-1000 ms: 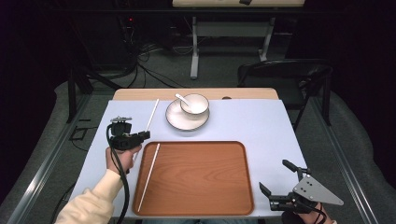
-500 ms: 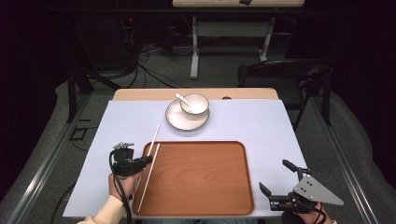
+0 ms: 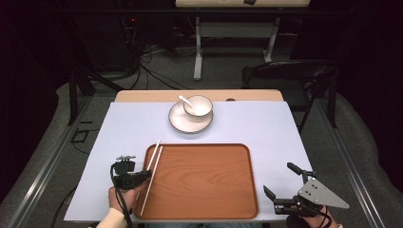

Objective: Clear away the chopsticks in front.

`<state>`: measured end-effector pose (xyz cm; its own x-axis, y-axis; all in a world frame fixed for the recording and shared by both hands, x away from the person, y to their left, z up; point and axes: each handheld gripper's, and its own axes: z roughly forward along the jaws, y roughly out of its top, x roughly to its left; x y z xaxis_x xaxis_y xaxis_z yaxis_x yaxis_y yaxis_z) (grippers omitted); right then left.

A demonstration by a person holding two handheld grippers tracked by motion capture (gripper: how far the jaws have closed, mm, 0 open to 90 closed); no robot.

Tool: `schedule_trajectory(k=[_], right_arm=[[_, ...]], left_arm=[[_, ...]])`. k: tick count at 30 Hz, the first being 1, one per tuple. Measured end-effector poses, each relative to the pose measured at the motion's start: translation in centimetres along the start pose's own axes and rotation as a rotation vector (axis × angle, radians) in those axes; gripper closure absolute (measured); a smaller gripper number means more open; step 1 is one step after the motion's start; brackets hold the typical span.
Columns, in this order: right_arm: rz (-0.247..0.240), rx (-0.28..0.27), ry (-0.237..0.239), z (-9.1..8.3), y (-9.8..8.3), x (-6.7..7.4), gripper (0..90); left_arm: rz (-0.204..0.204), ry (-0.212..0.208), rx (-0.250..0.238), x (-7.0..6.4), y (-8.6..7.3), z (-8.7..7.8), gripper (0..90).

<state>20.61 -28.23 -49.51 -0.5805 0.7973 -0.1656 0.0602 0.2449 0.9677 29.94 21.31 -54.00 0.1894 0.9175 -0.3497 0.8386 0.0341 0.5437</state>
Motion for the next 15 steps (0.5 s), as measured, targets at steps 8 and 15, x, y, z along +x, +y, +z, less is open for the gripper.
schedule_trajectory(k=[8,15], right_arm=[[0.000,-0.001,0.001,-0.03,0.00,0.01,0.0],[0.002,0.000,0.001,0.03,-0.01,-0.01,0.0]], left_arm=[[0.006,0.017,0.045,-0.24,-0.32,0.49,84.5],[0.022,0.003,0.047,-0.42,-0.28,0.59,79.0]])
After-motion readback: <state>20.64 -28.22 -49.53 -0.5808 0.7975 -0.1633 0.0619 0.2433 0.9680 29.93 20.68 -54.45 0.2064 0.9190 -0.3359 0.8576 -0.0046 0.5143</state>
